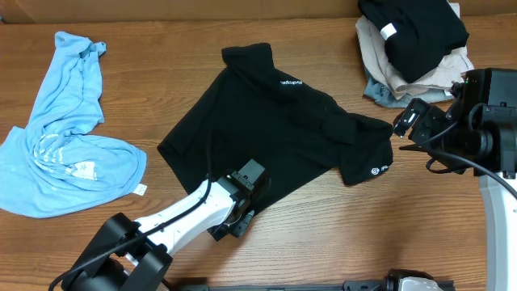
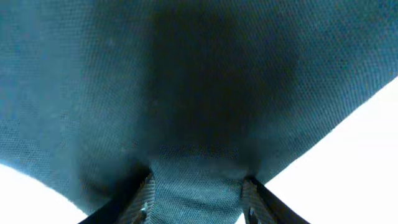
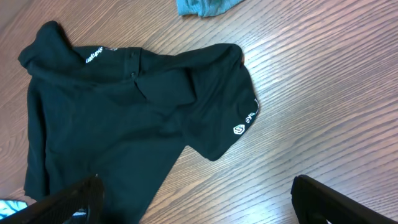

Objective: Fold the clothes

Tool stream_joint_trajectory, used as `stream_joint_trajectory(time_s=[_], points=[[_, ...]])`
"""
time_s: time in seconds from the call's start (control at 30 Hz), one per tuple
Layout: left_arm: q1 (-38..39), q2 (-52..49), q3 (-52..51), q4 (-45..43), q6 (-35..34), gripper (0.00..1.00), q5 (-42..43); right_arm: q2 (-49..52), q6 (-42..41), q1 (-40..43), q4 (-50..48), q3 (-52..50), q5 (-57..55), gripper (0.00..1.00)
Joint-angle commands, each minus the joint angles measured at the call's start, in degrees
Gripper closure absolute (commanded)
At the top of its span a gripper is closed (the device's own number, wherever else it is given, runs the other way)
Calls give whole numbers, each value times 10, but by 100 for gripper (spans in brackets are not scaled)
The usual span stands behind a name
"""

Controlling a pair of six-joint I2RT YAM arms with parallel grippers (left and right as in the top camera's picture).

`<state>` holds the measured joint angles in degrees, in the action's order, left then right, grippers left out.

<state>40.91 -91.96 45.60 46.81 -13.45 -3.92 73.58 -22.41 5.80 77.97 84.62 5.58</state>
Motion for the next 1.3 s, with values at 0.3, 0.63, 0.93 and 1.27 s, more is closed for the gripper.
stream_joint_trajectory(time_s=[0.3, 0.63, 0.93, 1.27], points=[[4, -6, -70, -73, 11, 60, 40, 40, 3, 0, -8, -2, 1, 0], [-2, -6, -58, -76, 11, 96, -1, 50, 3, 0, -8, -2, 1, 0], [-74, -6, 5, -55, 11, 96, -36, 50, 3, 0, -3, -2, 1, 0], [-165, -6, 135, 69, 32, 96, -34, 50, 3, -1, -9, -61, 24, 0]])
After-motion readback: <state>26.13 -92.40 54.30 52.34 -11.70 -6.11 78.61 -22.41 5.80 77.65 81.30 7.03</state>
